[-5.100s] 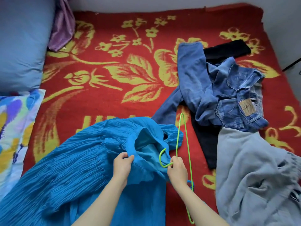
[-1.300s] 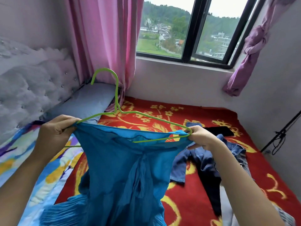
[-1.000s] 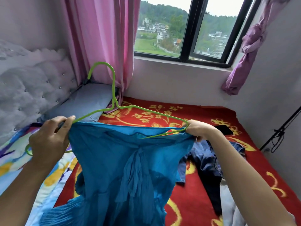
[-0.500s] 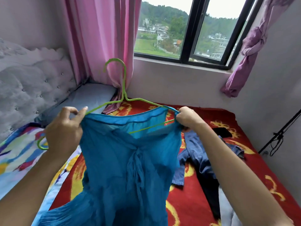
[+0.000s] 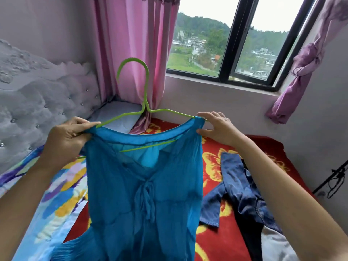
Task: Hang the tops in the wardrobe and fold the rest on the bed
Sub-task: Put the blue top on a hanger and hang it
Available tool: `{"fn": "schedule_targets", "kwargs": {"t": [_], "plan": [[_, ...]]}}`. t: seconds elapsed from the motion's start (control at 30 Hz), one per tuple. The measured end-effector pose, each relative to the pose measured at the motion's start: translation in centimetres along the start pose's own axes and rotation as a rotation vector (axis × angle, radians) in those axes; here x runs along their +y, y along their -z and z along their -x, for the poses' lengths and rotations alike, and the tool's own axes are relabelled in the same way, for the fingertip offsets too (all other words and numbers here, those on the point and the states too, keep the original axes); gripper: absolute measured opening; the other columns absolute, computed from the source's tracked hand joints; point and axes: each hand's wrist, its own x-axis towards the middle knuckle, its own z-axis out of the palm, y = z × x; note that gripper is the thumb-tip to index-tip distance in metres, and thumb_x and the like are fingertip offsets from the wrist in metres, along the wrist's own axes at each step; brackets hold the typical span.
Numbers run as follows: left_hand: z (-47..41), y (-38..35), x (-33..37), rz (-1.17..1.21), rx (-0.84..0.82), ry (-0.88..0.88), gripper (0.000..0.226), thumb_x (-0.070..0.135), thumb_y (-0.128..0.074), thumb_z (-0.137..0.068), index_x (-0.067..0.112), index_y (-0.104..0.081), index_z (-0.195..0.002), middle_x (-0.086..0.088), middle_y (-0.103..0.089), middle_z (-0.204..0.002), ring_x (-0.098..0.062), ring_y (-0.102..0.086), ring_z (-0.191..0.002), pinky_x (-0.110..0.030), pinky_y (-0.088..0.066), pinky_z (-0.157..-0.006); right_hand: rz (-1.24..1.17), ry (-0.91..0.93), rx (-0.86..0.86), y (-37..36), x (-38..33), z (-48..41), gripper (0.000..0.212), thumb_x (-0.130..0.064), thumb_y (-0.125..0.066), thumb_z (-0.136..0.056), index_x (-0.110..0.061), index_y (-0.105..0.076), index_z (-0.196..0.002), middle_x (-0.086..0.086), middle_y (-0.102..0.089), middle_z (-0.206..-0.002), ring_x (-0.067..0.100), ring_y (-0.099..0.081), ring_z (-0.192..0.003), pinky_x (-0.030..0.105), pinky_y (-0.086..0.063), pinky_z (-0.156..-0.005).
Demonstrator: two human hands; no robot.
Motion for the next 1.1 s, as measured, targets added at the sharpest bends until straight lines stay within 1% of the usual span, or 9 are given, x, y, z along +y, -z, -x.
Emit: {"fn": "schedule_targets", "kwargs": {"t": [0.07,0.17,0.27,0.37,0.47,0.67,0.87,0.97,1.1], "plan": [[-0.1,2.2,0.9,0.038,-0.064,0.014,0.042,-0.022,-0.054,-0.079,0.007,-0.070,-0.106,0.028,-0.062,-0.079,0.009,-0.055,-0.065,-0.005,-0.044,-0.064,-0.171,0.071,0.019,-0.1,-1.4,-1.1,0.020,-0.027,-0.055,-0.093,-0.010,-0.062,-0.101,0.004,-0.061,-0.088,0.018,-0.054,-0.083,0.032,-0.040,-0.075],[0.1,7.7,2.9,0.153,-0.216,0.086,0.051,-0.005,-0.065,-0.080,0.045,-0.073,-0.081,0.018,-0.066,-0.067,0.005,-0.056,-0.059,-0.004,-0.043,-0.057,-0.497,0.119,0.038,0.1,-4.0,-1.8,0.032,-0.014,-0.062,-0.088,-0.004,-0.050,-0.061,-0.002,-0.033,-0.054,0.005,-0.028,-0.049,0.024,-0.026,-0.052],[1.0,12.6,4.3,0.085,-0.253,0.174,0.013,0.048,-0.078,-0.068,0.057,-0.069,-0.071,0.009,-0.060,-0.050,-0.001,-0.046,-0.045,-0.008,-0.036,-0.046,-0.636,0.178,0.052,0.0,-7.3,-2.7,0.033,-0.008,-0.065,-0.085,0.003,-0.050,-0.057,-0.009,-0.028,-0.048,0.004,-0.024,-0.044,0.018,-0.022,-0.047],[3.4,17.6,5.3,-0.168,-0.089,0.168,0.045,0.021,-0.070,-0.081,0.061,-0.064,-0.062,0.017,-0.061,-0.052,0.003,-0.053,-0.050,-0.008,-0.040,-0.052,-0.718,0.257,0.032,-0.3,-11.5,-3.9,0.026,-0.004,-0.064,-0.085,0.015,-0.058,-0.069,-0.008,-0.036,-0.047,0.002,-0.031,-0.039,0.011,-0.025,-0.043],[6.8,20.7,7.8,-0.209,0.046,0.161,0.033,0.025,-0.073,-0.077,0.054,-0.067,-0.061,0.027,-0.065,-0.062,0.012,-0.057,-0.060,-0.008,-0.044,-0.064,-0.806,0.373,-0.028,-0.4,-15.2,-4.5,0.028,-0.007,-0.066,-0.084,0.020,-0.059,-0.079,0.002,-0.045,-0.059,0.012,-0.043,-0.056,0.022,-0.036,-0.057],[16.7,27.2,11.4,-0.392,0.414,0.235,0.054,0.007,-0.066,-0.083,0.055,-0.066,-0.060,0.021,-0.065,-0.061,0.008,-0.053,-0.059,-0.002,-0.037,-0.061,-0.713,0.750,-0.297,-1.0,-25.1,-1.6,0.014,-0.017,-0.061,-0.089,-0.026,-0.063,-0.079,-0.001,-0.051,-0.063,0.005,-0.042,-0.052,0.022,-0.039,-0.053],[29.4,32.2,16.8,-0.641,0.734,0.401,0.037,0.011,-0.062,-0.087,0.037,-0.068,-0.061,0.002,-0.069,-0.073,-0.005,-0.049,-0.066,-0.005,-0.034,-0.057,-0.542,1.260,-0.021,-1.5,-37.6,5.9,0.037,-0.038,-0.057,-0.090,-0.015,-0.062,-0.120,0.005,-0.055,-0.106,0.024,-0.049,-0.108,0.031,-0.035,-0.093],[34.6,34.3,19.8,-0.749,0.834,0.473,0.031,0.010,-0.062,-0.087,0.031,-0.066,-0.063,-0.017,-0.065,-0.078,-0.014,-0.047,-0.071,-0.009,-0.033,-0.055,-0.601,1.429,-0.036,-0.7,-43.2,11.7,0.037,-0.038,-0.053,-0.089,-0.015,-0.063,-0.117,0.003,-0.063,-0.095,0.019,-0.054,-0.090,0.022,-0.034,-0.076],[40.9,37.1,23.4,-0.874,0.860,0.524,0.055,0.007,-0.063,-0.084,0.059,-0.061,-0.067,0.023,-0.060,-0.061,0.003,-0.046,-0.056,-0.008,-0.032,-0.054,-0.532,1.496,-0.392,1.0,-48.9,17.8,0.025,-0.028,-0.052,-0.094,-0.022,-0.060,-0.071,-0.002,-0.048,-0.053,0.008,-0.042,-0.050,0.018,-0.033,-0.053]]}}
